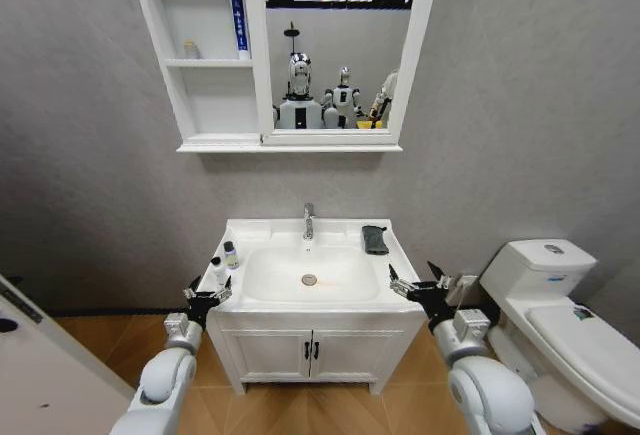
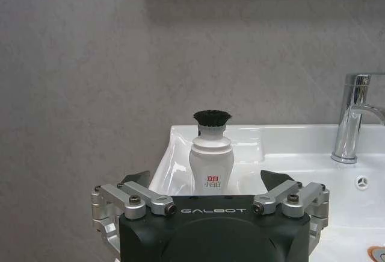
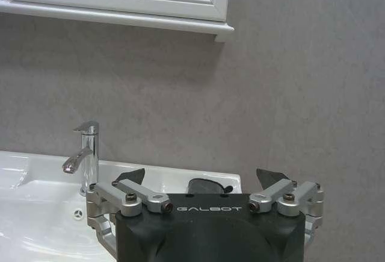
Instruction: Move facial cleanser and shampoo from washbasin to cabinet, then wipe washbasin with towel.
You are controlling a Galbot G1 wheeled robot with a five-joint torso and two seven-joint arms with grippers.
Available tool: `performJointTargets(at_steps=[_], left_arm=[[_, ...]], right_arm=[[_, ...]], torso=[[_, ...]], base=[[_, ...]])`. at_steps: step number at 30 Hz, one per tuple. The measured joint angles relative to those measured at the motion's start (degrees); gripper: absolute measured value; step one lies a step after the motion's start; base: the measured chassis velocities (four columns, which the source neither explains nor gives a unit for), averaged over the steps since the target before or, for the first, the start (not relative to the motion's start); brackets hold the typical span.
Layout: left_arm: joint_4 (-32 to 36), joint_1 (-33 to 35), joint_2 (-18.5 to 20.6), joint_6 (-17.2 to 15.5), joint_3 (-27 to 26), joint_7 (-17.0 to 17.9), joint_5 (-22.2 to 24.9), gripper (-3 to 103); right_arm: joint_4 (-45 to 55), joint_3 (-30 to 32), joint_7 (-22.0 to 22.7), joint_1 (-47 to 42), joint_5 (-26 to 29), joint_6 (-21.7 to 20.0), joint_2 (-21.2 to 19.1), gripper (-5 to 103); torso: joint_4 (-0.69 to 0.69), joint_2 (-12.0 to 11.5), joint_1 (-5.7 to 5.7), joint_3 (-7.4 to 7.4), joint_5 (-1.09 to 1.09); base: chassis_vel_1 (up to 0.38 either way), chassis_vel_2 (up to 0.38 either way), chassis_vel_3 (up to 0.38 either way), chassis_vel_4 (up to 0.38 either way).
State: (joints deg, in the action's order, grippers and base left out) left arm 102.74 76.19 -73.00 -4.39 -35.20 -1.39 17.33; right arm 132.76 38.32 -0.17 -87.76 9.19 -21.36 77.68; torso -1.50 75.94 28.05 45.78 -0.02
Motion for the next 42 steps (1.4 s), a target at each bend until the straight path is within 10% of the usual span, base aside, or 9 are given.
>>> performJointTargets(at_steps=[16, 32, 42], left_arm=[[-1.6, -3.5, 0.2, -0.7, 2.7, 1.8, -0.1, 101], [-1.2, -3.6, 0.6, -0.9, 2.6, 2.2, 0.4, 42], [11.6, 0.8, 5.7, -5.9, 0.2, 7.7, 5.4, 41]], right_arm=[[-0.5, 0.8, -0.2, 0.0, 1.0, 1.0, -0.3, 100], [-0.6, 0.3, 0.8, -0.6, 1.3, 1.2, -0.3, 100], [-0.5, 0.4, 0.9, -0.1, 1.3, 1.2, -0.6, 100]], torso=[[0.00, 0.0, 0.00, 0.00, 0.00], [0.00, 0.0, 0.00, 0.00, -0.01], [0.02, 0.0, 0.00, 0.00, -0.03]], base=[[0.000, 0.000, 0.000, 0.000], [0.000, 0.000, 0.000, 0.000], [0.000, 0.000, 0.000, 0.000]])
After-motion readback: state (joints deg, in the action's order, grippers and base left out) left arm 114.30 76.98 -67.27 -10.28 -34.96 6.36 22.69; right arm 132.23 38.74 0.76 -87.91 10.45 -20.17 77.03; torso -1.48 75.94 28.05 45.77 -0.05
